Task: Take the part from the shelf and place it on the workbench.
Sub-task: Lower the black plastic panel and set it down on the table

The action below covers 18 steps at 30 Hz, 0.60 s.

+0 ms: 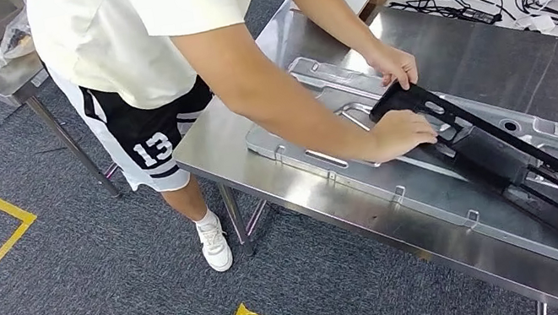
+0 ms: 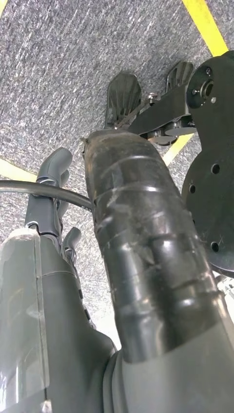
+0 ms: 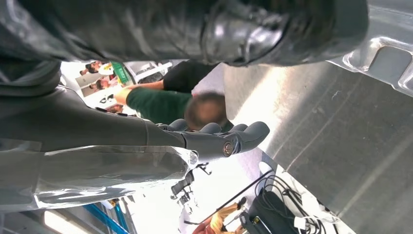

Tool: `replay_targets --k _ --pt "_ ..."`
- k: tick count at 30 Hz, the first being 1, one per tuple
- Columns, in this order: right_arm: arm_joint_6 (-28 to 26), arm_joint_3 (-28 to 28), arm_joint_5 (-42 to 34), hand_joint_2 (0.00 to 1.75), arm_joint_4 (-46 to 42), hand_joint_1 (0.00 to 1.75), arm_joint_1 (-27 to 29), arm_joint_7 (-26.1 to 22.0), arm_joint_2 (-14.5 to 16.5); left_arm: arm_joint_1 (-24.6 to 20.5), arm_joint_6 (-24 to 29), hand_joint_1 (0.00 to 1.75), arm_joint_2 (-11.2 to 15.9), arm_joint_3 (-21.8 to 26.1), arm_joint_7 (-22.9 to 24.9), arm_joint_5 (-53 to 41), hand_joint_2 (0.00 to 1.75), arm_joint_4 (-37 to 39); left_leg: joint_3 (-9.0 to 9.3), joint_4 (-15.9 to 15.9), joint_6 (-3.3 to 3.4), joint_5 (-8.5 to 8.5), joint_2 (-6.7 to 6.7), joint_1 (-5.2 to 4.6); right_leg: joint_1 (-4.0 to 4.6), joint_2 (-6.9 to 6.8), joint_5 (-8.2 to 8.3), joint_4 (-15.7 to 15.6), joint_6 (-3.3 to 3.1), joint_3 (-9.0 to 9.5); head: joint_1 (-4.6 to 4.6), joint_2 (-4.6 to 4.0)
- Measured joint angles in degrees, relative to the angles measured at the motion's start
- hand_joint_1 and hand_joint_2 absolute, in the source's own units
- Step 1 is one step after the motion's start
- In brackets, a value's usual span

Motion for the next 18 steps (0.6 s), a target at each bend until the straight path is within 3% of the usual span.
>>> replay_targets --k 9,18 --pt "-1.48 0.24 -0.62 0.0 -0.11 0.0 -0.01 0.33 -0.11 0.03 0.0 0.0 0.0 0.03 0.0 0.11 0.0 0.0 0.0 0.0 0.0 0.0 0.0 0.0 0.0 0.0 0.0 0.0 0.0 0.0 0.0 0.0" --pt "-5.95 0.24 -3.13 0.0 -0.76 0.0 -0.08 3.56 -0.24 0.11 -0.02 0.0 -0.04 0.11 -0.7 0.33 0.0 0.0 -0.01 0.0 0.0 0.0 -0.01 0.0 0.0 -0.01 0.0 0.01 0.0 0.01 0.0 0.0"
